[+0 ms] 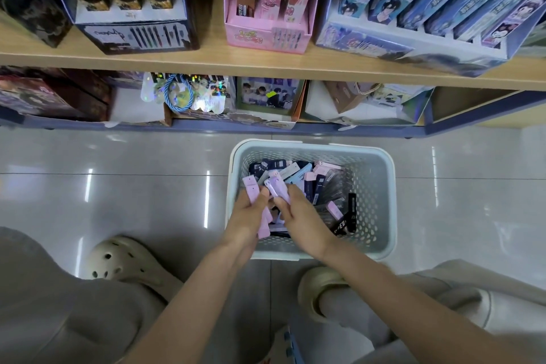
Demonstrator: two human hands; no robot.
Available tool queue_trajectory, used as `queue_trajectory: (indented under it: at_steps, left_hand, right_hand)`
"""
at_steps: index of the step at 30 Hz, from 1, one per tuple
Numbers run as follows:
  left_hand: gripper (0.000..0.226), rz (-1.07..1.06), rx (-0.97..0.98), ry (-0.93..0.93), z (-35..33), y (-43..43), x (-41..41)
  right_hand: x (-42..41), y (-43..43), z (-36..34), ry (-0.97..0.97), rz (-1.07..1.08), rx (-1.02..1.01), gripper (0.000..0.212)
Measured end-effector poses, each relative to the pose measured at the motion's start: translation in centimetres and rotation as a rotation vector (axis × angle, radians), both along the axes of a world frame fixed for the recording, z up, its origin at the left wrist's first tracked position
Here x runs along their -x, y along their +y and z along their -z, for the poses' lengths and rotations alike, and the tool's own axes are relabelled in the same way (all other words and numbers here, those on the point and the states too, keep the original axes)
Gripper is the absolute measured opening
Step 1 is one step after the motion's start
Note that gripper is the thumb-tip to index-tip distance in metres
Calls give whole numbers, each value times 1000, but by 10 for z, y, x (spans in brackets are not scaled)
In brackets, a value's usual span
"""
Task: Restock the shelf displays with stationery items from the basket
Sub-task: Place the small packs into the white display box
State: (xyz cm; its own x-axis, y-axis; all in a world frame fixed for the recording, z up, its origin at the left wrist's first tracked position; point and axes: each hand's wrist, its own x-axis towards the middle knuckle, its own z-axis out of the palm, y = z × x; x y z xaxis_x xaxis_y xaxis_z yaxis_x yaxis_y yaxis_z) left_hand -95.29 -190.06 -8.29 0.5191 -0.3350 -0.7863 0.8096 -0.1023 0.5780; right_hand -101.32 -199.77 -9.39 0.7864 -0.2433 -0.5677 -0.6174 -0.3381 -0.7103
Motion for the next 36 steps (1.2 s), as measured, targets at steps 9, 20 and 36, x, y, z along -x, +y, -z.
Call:
queue_trajectory:
  at_steps: [9, 20, 36]
  left_hand:
    - [16, 109, -28, 24, -6, 6, -19]
    - [22, 217, -13, -47, -17, 20, -29]
    - [13, 142, 69, -3, -16, 30, -34]
  right_hand:
    - [-3, 9, -18, 24, -252, -163, 58]
    - [-13, -61, 39, -133, -125, 203, 37]
    - [-7, -70, 82, 0, -410, 696, 27]
